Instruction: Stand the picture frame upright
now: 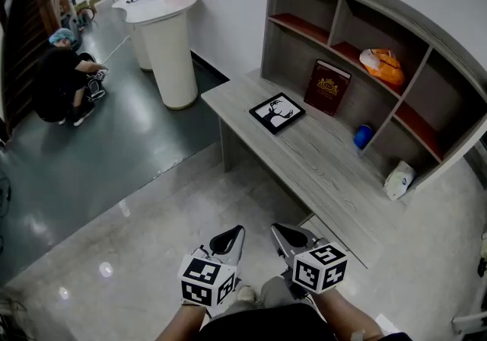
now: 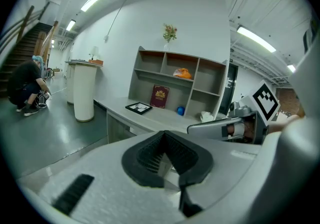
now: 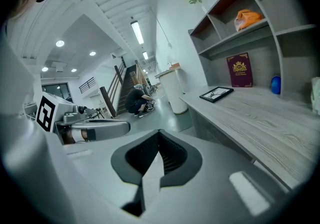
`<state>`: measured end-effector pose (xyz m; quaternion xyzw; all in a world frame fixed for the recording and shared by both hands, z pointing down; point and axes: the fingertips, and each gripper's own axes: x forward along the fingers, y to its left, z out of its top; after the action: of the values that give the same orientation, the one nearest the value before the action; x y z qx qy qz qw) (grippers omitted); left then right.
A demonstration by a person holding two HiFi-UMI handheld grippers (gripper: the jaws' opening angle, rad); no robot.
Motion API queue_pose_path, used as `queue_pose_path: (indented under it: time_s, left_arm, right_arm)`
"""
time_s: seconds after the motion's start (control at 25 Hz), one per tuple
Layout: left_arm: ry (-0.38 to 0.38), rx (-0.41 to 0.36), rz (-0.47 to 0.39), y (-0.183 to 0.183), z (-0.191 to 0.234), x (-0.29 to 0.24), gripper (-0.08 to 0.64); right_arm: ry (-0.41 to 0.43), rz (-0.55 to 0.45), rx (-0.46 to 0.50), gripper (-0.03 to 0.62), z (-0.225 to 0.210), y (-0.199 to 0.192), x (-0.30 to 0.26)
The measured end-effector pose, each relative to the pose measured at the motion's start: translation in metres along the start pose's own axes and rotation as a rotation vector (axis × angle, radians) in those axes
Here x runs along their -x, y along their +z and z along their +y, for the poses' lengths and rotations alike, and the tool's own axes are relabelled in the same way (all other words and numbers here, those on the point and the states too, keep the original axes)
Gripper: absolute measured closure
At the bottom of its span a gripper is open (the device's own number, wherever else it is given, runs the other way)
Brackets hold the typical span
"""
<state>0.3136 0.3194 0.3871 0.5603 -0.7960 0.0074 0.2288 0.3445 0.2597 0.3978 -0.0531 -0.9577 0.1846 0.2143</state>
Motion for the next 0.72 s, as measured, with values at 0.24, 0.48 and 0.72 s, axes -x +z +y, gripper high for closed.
queue_pose_path:
  time_s: [0.24,0.48,0.72]
  left_arm:
    - [-0.006,0.008,0.001,0.011,0.012,-0.023,0.563]
    - [0.023,0.012,-0.001,0.032,0.032,-0.06,0.563]
    - [0.036,0.001,-0.002,0.054,0.051,-0.094,0.563]
  right_arm:
    - [-0.018,-0.002,0.01,0.592,-0.018,0.018,-0.022]
    - [0.0,0.0,0.038,0.592,-0.045,0.043,-0.047]
    - [0.019,0.012,0.039,0.592,-0.07,0.061,-0.073]
